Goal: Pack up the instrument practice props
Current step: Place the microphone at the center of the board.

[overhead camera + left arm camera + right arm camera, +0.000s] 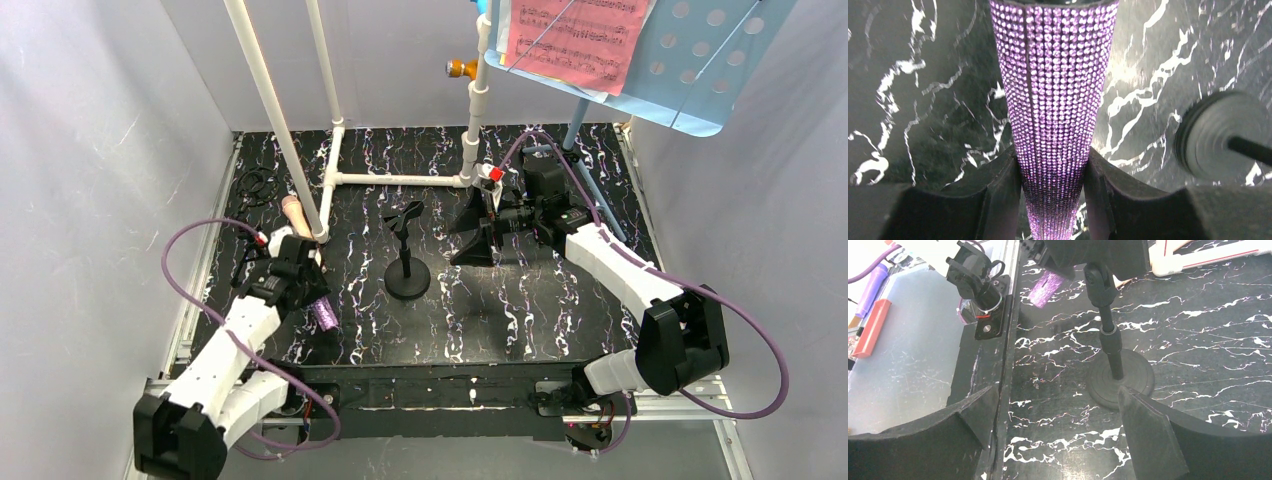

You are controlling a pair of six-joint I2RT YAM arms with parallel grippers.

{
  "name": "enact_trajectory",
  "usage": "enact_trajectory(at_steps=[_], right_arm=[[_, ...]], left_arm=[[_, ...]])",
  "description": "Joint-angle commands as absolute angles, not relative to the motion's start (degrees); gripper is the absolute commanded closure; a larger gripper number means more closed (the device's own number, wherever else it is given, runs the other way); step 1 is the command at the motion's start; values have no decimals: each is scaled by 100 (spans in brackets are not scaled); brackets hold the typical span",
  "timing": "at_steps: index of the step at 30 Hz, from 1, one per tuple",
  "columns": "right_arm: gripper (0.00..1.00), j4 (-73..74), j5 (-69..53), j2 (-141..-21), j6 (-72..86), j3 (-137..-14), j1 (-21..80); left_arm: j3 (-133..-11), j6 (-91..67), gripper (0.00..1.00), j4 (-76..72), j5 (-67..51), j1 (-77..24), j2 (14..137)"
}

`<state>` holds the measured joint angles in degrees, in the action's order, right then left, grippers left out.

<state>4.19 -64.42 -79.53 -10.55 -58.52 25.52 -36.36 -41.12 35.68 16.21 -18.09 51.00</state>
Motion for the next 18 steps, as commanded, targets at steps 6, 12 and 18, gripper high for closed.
enact_trajectory(at_steps=[6,12,18], right_arm=[[2,254,-6521,-7796,-1034,-6004,2514],[2,255,-6539,-7796,-1031,-6011,2505],[2,255,-6548,-7796,-1023,-6010,2492]], left_arm=[[-4475,-3021,100,2629,2238,-1201,6479],[-4706,-2712,100,2297,2225,-890,7036],[-4888,-2606,100,2119,2120,-673,7520]])
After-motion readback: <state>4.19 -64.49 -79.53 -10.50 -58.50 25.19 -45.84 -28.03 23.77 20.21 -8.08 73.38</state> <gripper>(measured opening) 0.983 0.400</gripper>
